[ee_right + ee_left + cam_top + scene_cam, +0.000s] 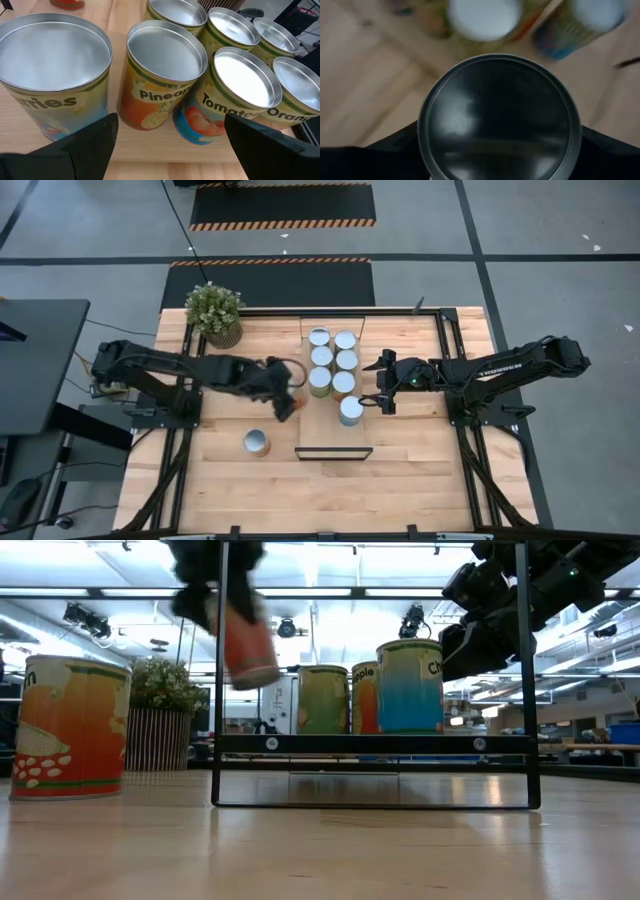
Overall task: Pick and place cans onto a shelf
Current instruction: Put the canned pineapple on the shelf
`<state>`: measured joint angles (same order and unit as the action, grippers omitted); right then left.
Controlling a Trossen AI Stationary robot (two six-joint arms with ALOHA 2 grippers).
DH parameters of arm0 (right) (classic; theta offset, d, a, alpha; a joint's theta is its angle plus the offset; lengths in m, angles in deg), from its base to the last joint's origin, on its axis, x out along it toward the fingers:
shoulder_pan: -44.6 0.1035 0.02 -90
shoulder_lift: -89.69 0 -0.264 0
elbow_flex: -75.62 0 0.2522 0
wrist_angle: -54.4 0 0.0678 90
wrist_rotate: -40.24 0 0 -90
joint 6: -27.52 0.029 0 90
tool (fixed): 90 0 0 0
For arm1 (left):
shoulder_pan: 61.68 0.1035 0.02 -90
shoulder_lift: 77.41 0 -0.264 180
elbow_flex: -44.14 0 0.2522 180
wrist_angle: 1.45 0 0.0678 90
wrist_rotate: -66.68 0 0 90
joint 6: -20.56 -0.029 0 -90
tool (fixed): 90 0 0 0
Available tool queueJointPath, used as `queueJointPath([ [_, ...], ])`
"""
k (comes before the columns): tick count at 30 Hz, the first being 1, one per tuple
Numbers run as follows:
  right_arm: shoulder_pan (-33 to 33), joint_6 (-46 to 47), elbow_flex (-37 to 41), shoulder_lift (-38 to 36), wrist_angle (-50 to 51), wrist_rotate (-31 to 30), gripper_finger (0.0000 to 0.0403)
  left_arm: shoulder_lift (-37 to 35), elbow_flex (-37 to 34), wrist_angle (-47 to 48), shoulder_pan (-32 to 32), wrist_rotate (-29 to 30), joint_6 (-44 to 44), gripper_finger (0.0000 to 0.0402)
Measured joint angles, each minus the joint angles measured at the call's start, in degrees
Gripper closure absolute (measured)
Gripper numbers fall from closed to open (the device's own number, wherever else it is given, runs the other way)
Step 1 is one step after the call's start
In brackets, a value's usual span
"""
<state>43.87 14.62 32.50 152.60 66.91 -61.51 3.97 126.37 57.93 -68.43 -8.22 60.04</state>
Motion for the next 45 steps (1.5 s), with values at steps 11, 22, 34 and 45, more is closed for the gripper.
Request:
queueJointPath([
  [11, 0.0, -0.8, -0.1, 0.0, 1.0, 0.0, 0.0030, 14.5, 6.2, -8.6, 1.3, -9.3, -0.2, 0.0077],
  [22, 0.0, -0.7, -0.1, 0.0, 1.7, 0.0, 0.0030, 24.8, 16.4, -2.4, 0.4, -8.9, -1.7, 0.0072],
  [34, 0.0, -0.9, -0.1, 0.0, 1.8, 1.4, 0.0030, 25.0, 16.4, -2.8, 0.9, -8.7, -3.9, 0.0030],
  [45, 0.1, -0.8, 0.0, 0.0, 0.8, 1.4, 0.0030, 24.8, 16.4, -0.7, -1.2, -1.4, -7.2, 0.0028],
])
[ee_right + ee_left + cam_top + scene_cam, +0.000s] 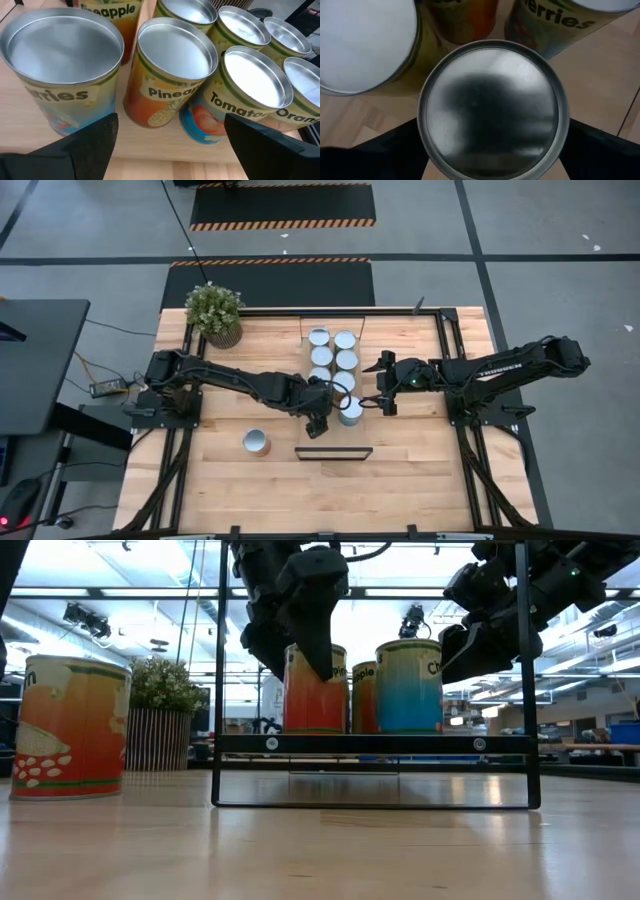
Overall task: Pick and place cans onto a shelf
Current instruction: Put the canned pineapple on the shelf, then adjust the canned cherries on the shelf
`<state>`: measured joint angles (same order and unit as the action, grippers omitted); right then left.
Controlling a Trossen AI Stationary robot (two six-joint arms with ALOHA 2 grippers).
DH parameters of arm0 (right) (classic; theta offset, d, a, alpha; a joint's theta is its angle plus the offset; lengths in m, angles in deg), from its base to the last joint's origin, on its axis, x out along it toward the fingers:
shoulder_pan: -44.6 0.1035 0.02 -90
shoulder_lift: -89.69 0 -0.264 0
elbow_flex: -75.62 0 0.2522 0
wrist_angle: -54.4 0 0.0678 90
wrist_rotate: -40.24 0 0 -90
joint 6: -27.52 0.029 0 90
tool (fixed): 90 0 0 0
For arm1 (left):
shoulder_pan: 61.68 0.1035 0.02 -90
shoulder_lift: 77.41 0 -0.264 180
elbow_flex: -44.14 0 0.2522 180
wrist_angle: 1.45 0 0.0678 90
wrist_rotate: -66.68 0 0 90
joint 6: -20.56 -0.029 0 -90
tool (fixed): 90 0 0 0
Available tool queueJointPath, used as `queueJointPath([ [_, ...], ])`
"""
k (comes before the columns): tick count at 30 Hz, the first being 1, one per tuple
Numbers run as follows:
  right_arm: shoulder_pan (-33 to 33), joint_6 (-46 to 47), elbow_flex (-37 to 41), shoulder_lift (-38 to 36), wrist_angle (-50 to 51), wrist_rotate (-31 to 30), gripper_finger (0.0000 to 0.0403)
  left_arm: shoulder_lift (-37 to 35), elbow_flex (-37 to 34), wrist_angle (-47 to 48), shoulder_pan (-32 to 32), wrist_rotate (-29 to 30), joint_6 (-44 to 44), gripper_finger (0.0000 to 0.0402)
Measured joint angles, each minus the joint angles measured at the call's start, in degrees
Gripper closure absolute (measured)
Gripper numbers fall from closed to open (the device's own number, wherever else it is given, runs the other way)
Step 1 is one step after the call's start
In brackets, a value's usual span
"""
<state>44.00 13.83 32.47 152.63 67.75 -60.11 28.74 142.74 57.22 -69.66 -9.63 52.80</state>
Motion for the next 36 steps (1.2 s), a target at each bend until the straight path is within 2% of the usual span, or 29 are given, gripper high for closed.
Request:
queueJointPath([
  [10, 0.1, 0.4, 0.0, 0.0, 1.0, -0.3, 0.0030, -3.5, -0.1, 0.4, -1.9, 6.8, -1.2, 0.0028],
  [17, 3.5, 5.4, -0.8, -1.6, 7.3, -0.3, 0.0030, -7.8, -0.1, 0.6, -4.6, 9.1, -1.0, 0.0028],
  [20, 5.2, 9.5, -0.7, -1.5, 8.2, -0.4, 0.0030, -9.1, -0.1, 1.8, -5.8, 8.6, 1.3, 0.0028],
  [25, 10.1, 13.7, 0.0, 0.8, 5.3, -0.7, 0.0030, -9.6, 0.0, 6.6, -8.2, 2.6, 6.3, 0.0028],
  [30, 15.0, 15.5, 0.2, 3.6, 0.5, -9.0, 0.0030, -9.6, 0.0, 11.9, -10.7, 1.7, 11.4, 0.0028],
  [36, 17.9, 16.3, 0.2, 8.6, -5.2, -18.1, 0.0030, -9.6, 0.0, 17.3, -13.0, -0.4, 16.6, 0.0028],
])
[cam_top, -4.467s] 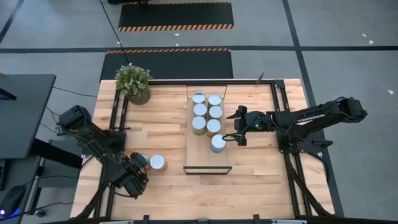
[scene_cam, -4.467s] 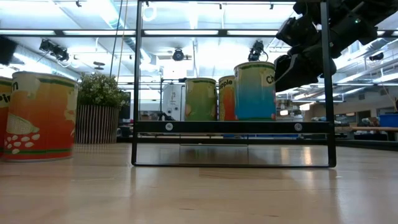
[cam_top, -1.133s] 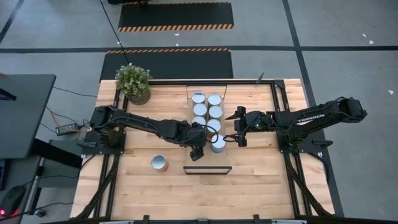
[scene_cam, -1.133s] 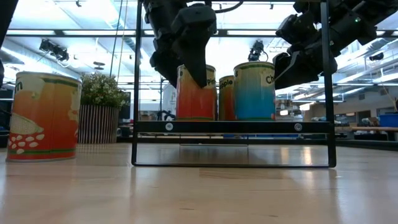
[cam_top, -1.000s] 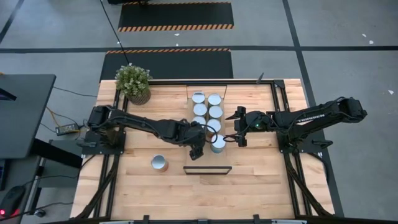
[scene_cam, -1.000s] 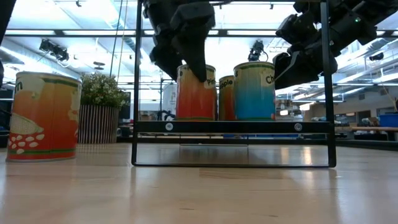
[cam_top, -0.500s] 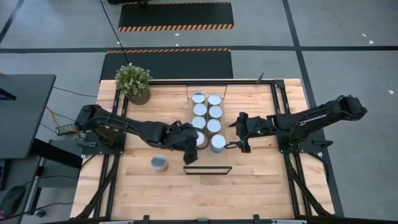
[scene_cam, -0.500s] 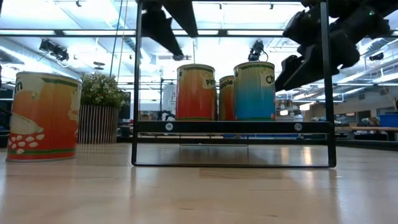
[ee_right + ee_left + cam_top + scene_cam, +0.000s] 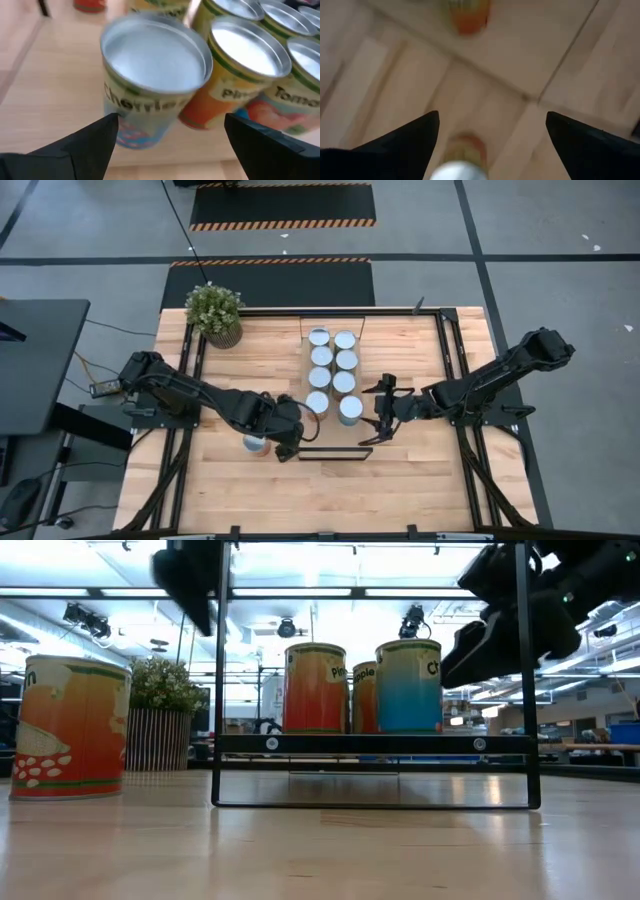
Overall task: Pick and place cans onto a shelf
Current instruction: Adjust the canned cherries on the shelf, then put the canned corn on the shelf
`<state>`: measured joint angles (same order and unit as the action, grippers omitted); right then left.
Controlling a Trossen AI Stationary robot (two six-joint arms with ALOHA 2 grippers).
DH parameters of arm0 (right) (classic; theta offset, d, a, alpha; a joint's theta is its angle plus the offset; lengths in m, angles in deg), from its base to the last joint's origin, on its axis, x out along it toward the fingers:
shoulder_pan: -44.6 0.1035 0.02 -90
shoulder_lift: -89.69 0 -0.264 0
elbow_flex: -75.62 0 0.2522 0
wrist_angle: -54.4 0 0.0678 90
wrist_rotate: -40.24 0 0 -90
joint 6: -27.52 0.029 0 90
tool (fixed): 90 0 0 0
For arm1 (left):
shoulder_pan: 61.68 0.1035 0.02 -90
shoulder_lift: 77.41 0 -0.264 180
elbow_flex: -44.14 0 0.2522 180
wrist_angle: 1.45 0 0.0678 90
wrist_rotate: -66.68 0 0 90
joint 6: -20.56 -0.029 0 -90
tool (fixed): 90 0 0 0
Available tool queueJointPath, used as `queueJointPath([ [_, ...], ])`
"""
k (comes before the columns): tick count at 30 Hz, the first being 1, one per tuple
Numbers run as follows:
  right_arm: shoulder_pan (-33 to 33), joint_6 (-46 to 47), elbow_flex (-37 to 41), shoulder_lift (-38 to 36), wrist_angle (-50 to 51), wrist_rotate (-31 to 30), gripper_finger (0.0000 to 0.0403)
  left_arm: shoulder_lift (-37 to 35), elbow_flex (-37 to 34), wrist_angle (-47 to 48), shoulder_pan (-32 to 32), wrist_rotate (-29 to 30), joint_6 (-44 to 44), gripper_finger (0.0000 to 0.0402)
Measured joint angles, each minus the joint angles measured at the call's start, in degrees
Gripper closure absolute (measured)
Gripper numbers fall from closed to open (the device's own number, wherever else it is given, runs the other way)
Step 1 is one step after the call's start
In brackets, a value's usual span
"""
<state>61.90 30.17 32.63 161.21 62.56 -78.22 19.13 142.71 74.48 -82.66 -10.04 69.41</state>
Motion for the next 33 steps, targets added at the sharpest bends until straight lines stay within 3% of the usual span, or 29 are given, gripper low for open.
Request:
queueJointPath([
  [6, -0.3, 0.5, 0.0, 3.8, -3.8, -6.0, 0.0030, -0.5, 0.0, 6.7, -1.7, -3.8, 3.3, 0.0028],
  [15, 1.0, -0.7, 0.0, 0.3, 1.2, -6.4, 0.0030, -1.1, 0.0, 9.4, -4.5, -8.7, 7.5, 0.0028],
  [23, 2.3, -0.7, 0.0, -3.2, 5.2, -6.5, 0.0030, -3.1, 0.0, 15.4, -15.0, 1.5, 21.2, 0.0028],
  [29, 2.3, -0.7, 0.0, -4.2, 5.8, -6.5, 0.0030, -4.0, 0.0, 22.3, -24.3, 2.7, 37.9, 0.0028],
  [33, 2.2, -0.9, 0.0, -4.2, 5.4, -6.5, 0.0030, -4.1, -1.1, 23.5, -27.9, 4.1, 44.4, 0.0028],
])
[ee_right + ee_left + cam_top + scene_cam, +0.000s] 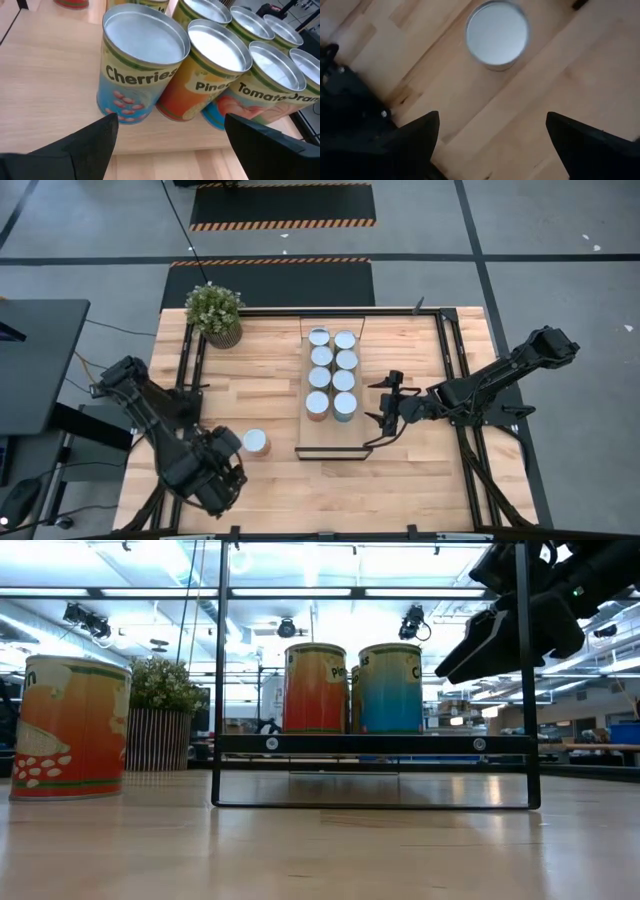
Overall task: Pick and place cans onto a shelf
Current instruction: Put the canned corn on the shelf
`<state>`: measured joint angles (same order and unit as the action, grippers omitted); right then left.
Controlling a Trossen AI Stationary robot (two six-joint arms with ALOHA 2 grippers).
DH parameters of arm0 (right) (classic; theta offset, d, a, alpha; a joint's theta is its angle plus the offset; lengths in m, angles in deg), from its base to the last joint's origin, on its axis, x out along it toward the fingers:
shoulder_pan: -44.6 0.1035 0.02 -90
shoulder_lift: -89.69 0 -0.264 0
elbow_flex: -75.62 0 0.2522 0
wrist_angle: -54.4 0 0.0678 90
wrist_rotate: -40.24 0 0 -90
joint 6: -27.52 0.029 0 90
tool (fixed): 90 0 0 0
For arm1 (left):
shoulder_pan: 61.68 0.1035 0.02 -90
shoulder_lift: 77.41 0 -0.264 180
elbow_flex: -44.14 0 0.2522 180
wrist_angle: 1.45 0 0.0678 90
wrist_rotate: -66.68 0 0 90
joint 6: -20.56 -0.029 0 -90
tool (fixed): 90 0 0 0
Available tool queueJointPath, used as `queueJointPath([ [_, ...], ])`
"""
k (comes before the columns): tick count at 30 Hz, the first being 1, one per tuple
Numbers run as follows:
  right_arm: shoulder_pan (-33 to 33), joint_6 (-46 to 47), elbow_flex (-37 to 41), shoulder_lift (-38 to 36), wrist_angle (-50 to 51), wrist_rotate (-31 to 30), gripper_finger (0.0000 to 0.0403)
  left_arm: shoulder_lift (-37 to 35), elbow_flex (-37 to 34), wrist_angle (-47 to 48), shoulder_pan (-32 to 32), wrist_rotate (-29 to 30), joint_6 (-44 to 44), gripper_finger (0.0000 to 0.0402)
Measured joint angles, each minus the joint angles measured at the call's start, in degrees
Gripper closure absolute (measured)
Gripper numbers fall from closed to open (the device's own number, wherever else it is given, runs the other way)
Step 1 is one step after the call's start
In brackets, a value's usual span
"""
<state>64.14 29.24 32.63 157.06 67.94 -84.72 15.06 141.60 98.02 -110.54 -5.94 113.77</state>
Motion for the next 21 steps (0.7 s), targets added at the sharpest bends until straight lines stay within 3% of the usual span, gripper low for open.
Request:
queueJointPath([
  [6, -0.2, -0.2, 0.0, 0.0, -0.1, 0.0, 0.0030, 0.0, -7.8, -5.7, -0.3, -2.0, 0.9, 0.0028],
  [21, -0.2, -0.2, 0.0, 0.0, -0.1, 0.0, 0.0030, -8.6, -34.8, -38.7, 7.9, -2.6, -8.7, 0.0047],
])
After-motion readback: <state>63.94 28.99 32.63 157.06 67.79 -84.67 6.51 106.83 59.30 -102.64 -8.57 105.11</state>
